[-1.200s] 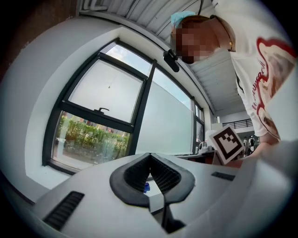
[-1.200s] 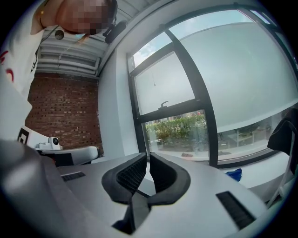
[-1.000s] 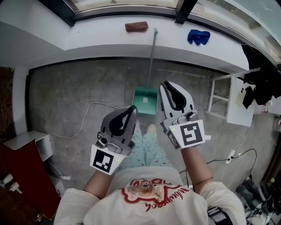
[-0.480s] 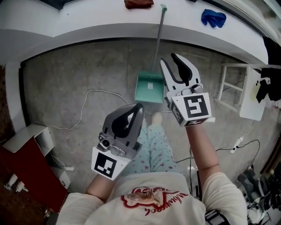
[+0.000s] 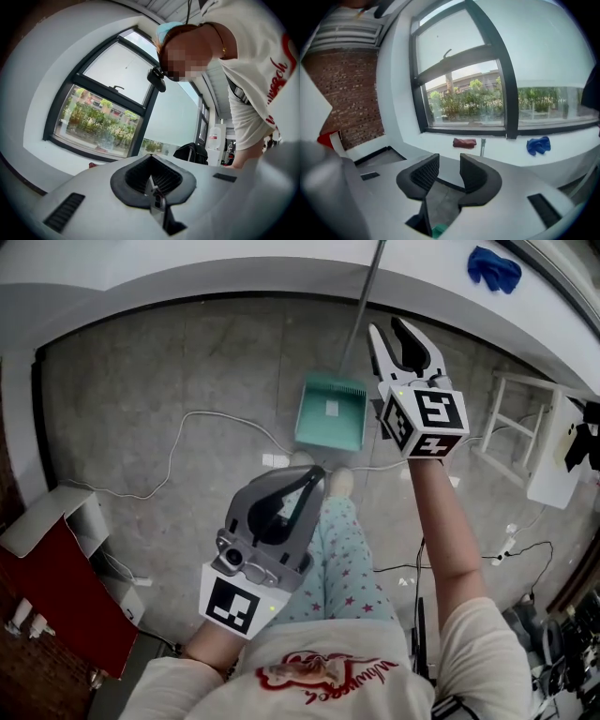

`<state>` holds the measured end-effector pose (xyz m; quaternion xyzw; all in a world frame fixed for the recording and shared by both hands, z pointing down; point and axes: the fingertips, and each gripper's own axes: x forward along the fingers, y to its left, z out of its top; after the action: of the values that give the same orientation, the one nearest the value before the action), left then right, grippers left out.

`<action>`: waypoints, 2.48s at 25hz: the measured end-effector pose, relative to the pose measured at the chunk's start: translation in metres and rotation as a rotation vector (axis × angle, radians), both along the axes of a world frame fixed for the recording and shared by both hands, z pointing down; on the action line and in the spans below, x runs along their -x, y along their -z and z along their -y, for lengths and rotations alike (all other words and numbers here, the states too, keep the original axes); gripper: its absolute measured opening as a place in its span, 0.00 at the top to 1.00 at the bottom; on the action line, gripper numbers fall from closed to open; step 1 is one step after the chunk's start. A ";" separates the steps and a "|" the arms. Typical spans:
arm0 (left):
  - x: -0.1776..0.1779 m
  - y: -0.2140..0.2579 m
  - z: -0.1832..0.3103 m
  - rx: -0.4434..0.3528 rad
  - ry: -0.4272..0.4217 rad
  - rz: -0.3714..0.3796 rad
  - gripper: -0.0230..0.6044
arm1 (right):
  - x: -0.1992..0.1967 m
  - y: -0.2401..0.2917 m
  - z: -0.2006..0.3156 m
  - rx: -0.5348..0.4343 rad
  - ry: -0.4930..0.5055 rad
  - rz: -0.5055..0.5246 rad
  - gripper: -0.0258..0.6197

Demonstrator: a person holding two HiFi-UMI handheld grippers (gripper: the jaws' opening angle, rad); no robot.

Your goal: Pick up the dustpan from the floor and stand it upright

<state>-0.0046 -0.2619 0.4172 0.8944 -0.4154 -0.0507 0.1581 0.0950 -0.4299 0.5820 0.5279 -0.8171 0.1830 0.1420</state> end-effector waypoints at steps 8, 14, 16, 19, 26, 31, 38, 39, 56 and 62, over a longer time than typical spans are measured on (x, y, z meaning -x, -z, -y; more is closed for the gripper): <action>-0.015 -0.017 -0.013 -0.029 -0.081 0.063 0.93 | -0.010 -0.076 0.038 0.132 -0.116 0.094 0.76; 0.002 -0.037 -0.015 0.006 -0.056 0.077 0.93 | -0.008 -0.122 0.068 0.100 -0.032 -0.139 0.76; 0.009 -0.043 -0.014 0.016 -0.040 0.080 0.93 | -0.008 -0.138 0.075 0.102 -0.017 -0.183 0.76; 0.017 -0.054 -0.013 0.024 -0.025 0.093 0.93 | -0.007 -0.164 0.086 0.129 -0.024 -0.198 0.76; 0.028 -0.077 -0.020 0.060 -0.009 0.114 0.93 | -0.020 -0.210 0.113 0.170 -0.064 -0.294 0.76; 0.029 -0.085 -0.024 0.076 -0.009 0.112 0.93 | -0.025 -0.238 0.124 0.227 -0.079 -0.315 0.75; 0.033 -0.098 -0.027 0.103 0.015 0.114 0.93 | -0.034 -0.251 0.146 0.257 -0.136 -0.351 0.73; 0.033 -0.099 -0.027 0.107 0.016 0.113 0.93 | -0.035 -0.251 0.147 0.264 -0.144 -0.357 0.73; 0.044 -0.119 -0.030 0.128 0.048 0.164 0.93 | -0.030 -0.261 0.144 0.333 -0.165 -0.214 0.78; 0.034 -0.098 -0.026 0.091 0.035 0.153 0.93 | -0.019 -0.241 0.133 0.335 -0.153 -0.159 0.80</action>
<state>-0.0386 -0.2363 0.5150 0.8801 -0.4438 0.0340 0.1654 0.1140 -0.5631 0.8230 0.5704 -0.7189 0.2842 0.2777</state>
